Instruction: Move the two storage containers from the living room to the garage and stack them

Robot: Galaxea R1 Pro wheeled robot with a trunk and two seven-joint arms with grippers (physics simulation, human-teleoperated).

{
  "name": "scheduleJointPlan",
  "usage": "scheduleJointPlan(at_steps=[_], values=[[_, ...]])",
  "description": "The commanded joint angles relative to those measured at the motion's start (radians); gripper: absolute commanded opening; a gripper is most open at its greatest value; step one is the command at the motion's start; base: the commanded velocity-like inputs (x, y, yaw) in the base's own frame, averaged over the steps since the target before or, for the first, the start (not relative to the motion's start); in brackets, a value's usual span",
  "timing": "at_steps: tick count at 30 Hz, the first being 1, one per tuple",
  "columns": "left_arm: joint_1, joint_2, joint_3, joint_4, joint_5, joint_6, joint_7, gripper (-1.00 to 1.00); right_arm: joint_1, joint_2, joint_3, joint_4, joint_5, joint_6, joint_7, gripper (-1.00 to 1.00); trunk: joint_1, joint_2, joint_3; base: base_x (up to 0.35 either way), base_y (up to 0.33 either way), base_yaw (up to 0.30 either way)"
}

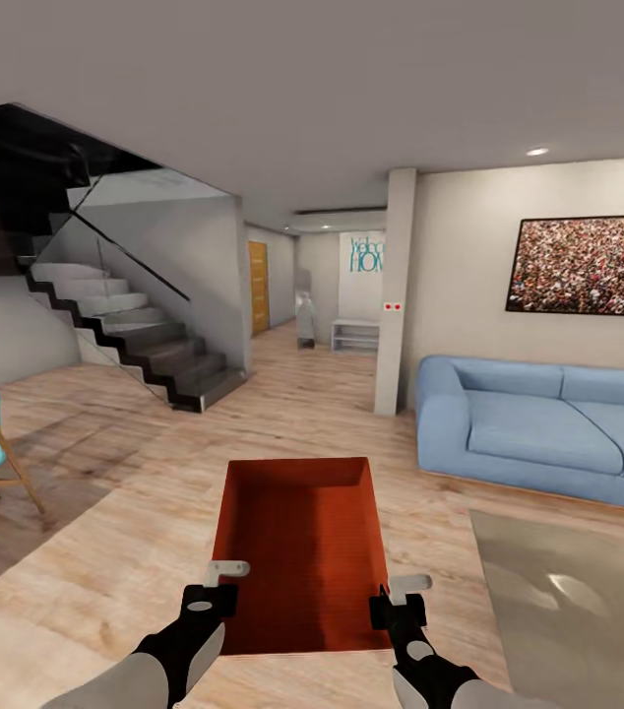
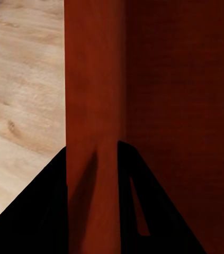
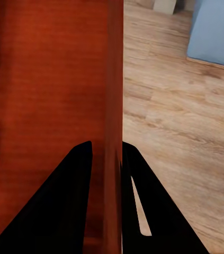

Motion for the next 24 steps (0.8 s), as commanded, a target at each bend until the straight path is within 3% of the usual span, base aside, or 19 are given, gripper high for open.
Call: scheduleJointPlan(at_steps=[1,24], values=[[-0.002,-0.004,0.028,-0.006,0.055,0.002,-0.008,-1.00,0.000,0.001,0.016,0.000,0.007,0.004,0.011,-1.00,0.001,-0.001,-0.001,0.321,0.000,0.000],[-0.002,-0.005,0.027,-0.006,0.055,0.002,-0.008,-1.00,0.000,0.001,0.016,0.000,0.006,0.005,0.011,-1.00,0.001,-0.001,-0.001,0.321,0.000,0.000]])
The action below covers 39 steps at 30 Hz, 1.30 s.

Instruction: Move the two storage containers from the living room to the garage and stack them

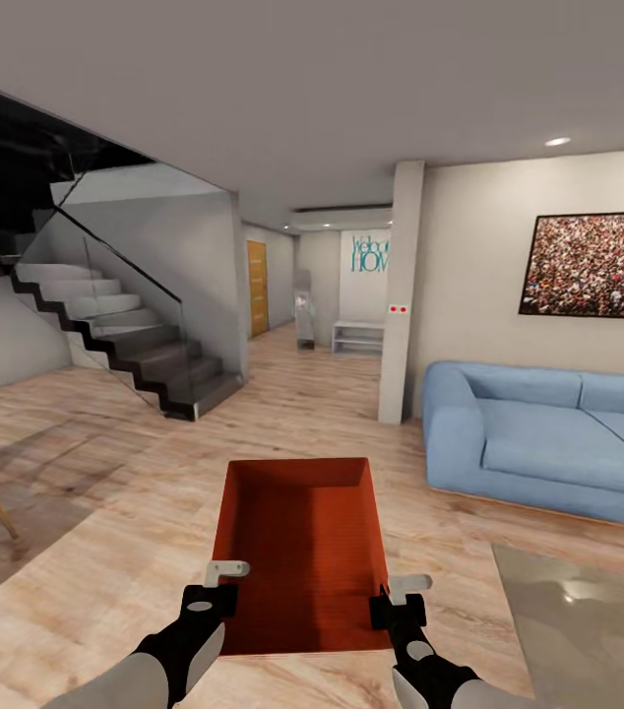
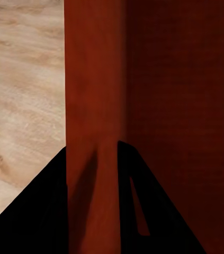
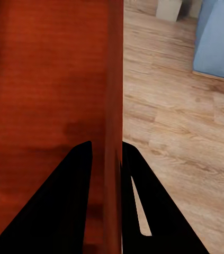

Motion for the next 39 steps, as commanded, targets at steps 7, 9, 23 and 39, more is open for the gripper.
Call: scheduleJointPlan(at_steps=[7,9,23,39], values=[[-0.002,-0.005,0.027,-0.007,0.055,0.002,-0.008,-1.00,0.000,0.001,0.014,0.000,0.007,0.003,0.011,-1.00,0.001,-0.001,-0.001,0.321,0.000,0.000],[-0.002,-0.005,0.027,-0.007,0.055,0.002,-0.008,-1.00,0.000,0.001,0.014,0.000,0.007,0.003,0.011,-1.00,0.001,-0.001,-0.001,0.321,0.000,0.000],[-0.002,-0.006,0.027,-0.007,0.055,0.002,-0.008,-1.00,0.000,0.001,0.014,0.000,0.007,0.003,0.011,-1.00,0.001,-0.001,-0.001,0.321,0.000,0.000],[-0.002,-0.005,0.027,-0.007,0.055,0.002,-0.008,-1.00,0.000,0.001,0.014,0.000,0.007,0.004,0.011,-1.00,0.001,-0.001,-0.001,0.321,0.000,0.000]])
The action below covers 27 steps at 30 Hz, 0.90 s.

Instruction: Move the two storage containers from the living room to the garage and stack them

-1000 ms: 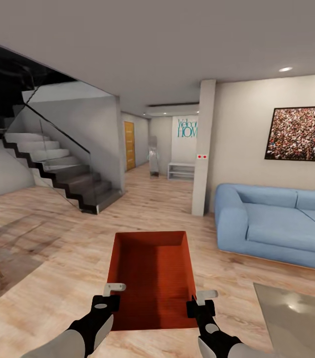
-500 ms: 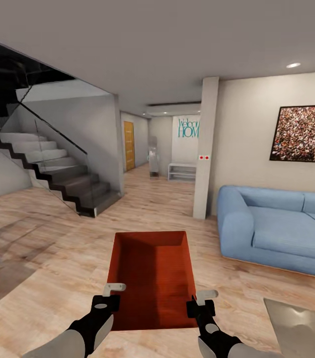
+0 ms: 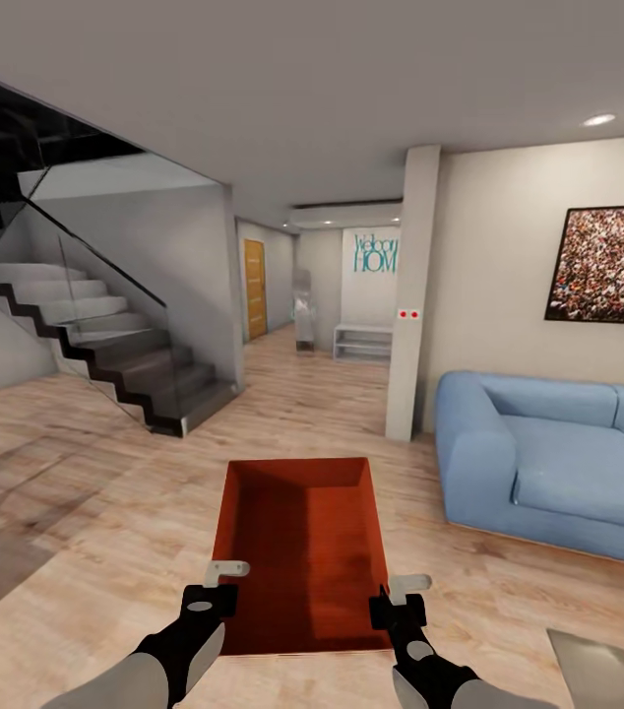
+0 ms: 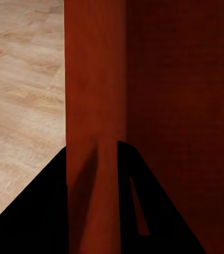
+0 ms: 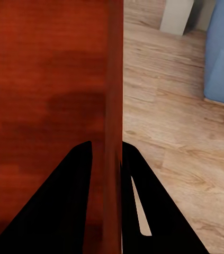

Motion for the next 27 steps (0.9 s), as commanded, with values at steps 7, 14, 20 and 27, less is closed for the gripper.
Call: scheduleJointPlan(at_steps=[7,14,20,27], values=[[-0.002,-0.006,0.028,-0.007,0.054,0.002,-0.008,-1.00,0.000,0.001,0.015,0.000,0.006,0.004,0.011,-1.00,0.001,-0.001,-0.001,0.321,0.000,0.000],[-0.002,-0.006,0.028,-0.008,0.054,0.002,-0.008,-1.00,0.000,-0.001,0.015,0.000,0.005,0.004,0.011,-1.00,0.001,-0.001,-0.001,0.321,0.000,0.000],[-0.002,-0.005,0.028,-0.008,0.054,0.002,-0.008,-1.00,0.000,-0.001,0.015,0.000,0.003,0.004,0.013,-1.00,0.001,-0.001,-0.001,0.321,0.000,0.000],[-0.002,-0.005,0.028,-0.008,0.054,0.002,-0.008,-1.00,0.000,-0.002,0.015,0.000,0.004,0.004,0.013,-1.00,0.001,-0.001,-0.001,0.321,0.000,0.000]])
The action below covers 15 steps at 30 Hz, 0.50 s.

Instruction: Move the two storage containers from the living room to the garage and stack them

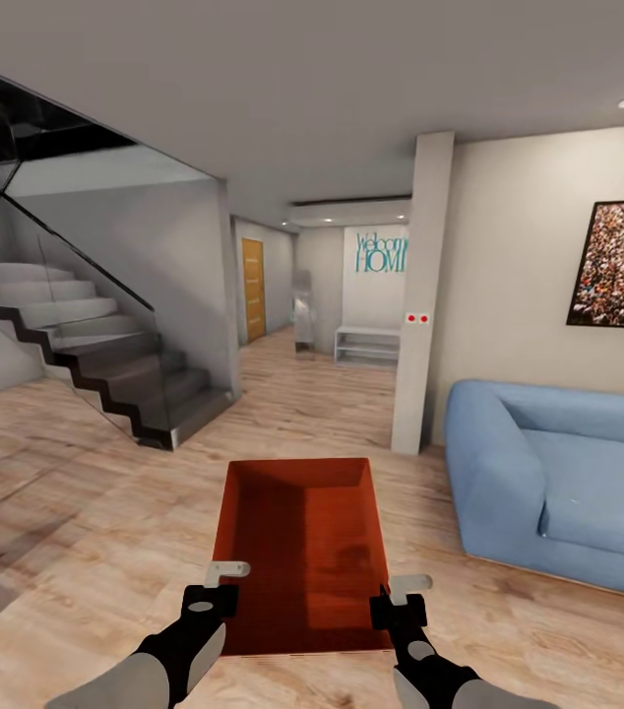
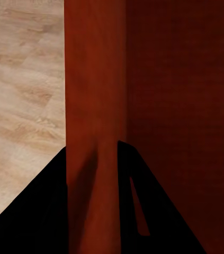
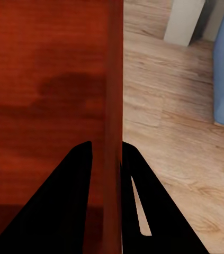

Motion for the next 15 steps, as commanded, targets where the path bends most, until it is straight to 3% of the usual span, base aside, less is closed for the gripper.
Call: scheduleJointPlan(at_steps=[1,15], values=[[-0.002,-0.002,0.029,-0.009,0.053,0.002,-0.013,-1.00,0.000,0.001,0.013,-0.001,0.008,0.004,0.007,-1.00,0.001,-0.001,-0.002,0.321,0.000,0.000],[-0.002,-0.003,0.029,-0.009,0.053,0.002,-0.013,-1.00,0.000,0.002,0.013,-0.001,0.007,0.003,0.007,-1.00,0.001,-0.001,-0.002,0.321,0.000,0.000]])
